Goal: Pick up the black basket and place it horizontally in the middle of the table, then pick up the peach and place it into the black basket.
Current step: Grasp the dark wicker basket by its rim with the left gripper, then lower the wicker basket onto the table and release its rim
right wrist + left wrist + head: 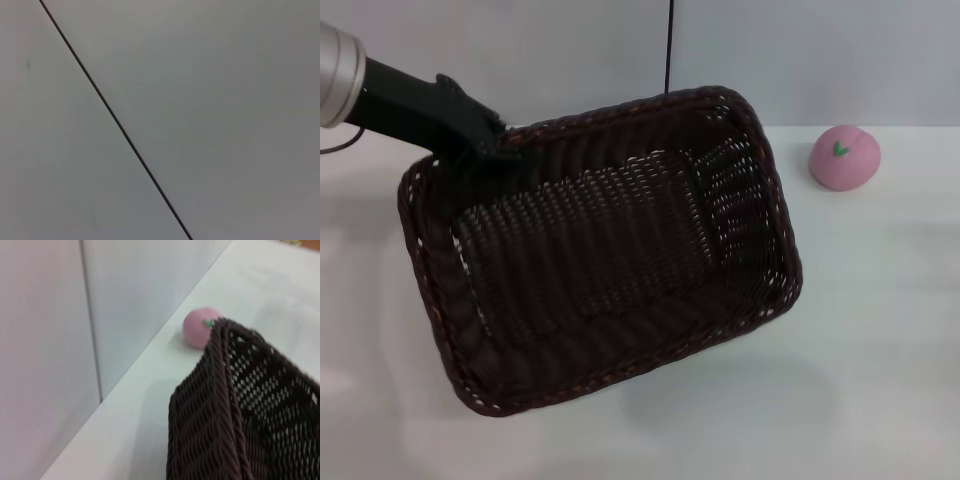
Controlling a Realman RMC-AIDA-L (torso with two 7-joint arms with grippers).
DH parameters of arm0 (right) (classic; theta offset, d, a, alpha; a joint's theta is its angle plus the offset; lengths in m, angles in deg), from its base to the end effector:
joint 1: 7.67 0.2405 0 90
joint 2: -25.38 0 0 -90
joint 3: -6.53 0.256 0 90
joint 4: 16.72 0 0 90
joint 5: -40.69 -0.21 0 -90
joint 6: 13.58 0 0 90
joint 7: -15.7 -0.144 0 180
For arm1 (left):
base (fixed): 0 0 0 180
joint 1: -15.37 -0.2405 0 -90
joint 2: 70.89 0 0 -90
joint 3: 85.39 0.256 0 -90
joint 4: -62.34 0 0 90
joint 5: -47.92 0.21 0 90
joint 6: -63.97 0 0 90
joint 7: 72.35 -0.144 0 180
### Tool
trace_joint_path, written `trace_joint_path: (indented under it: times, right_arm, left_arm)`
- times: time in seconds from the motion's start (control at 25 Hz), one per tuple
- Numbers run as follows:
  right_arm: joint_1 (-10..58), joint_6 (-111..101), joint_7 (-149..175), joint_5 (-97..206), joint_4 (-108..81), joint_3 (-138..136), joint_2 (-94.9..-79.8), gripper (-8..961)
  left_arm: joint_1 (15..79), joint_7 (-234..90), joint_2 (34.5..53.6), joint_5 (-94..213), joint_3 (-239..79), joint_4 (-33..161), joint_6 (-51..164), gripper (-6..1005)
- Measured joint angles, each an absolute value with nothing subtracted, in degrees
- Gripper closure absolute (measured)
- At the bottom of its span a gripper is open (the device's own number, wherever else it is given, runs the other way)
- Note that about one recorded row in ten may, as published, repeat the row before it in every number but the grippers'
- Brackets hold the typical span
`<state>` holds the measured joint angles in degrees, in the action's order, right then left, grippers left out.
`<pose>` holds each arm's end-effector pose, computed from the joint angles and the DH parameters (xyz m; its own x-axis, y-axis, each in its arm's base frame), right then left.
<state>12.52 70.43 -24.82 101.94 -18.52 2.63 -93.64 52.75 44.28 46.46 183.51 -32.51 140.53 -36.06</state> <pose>0.3760 0.2762 0.0526 0.2414 0.3013 -0.9225 -0.9701 0.0507 -0.2373 -0.1699 0.3660 0.0756 0.9304 0.3662 0.0179 0.3552 -0.8883 -0.2910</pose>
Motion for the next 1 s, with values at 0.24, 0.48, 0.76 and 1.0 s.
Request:
trace_joint_path:
  times: [0.24,0.48,0.76,1.0]
  right_arm:
    - [12.5,70.2,-24.8,101.9,-18.6,2.7,-93.68,396]
    - [12.6,69.8,-24.8,101.9,-18.7,2.6,-93.71,396]
    - [12.6,69.7,-24.8,101.9,-18.7,2.6,-93.71,396]
    - [12.7,69.3,-24.8,101.9,-18.7,2.5,-93.71,397]
  left_arm:
    - [53.2,41.6,45.59,178.2,-34.2,140.1,-38.3,803]
    - [54.2,38.0,45.07,173.6,-34.3,137.8,-40.4,799]
    - [57.5,32.9,44.95,173.6,-34.1,131.1,-41.5,795]
    - [59.6,29.3,44.91,175.0,-33.8,127.3,-40.6,792]
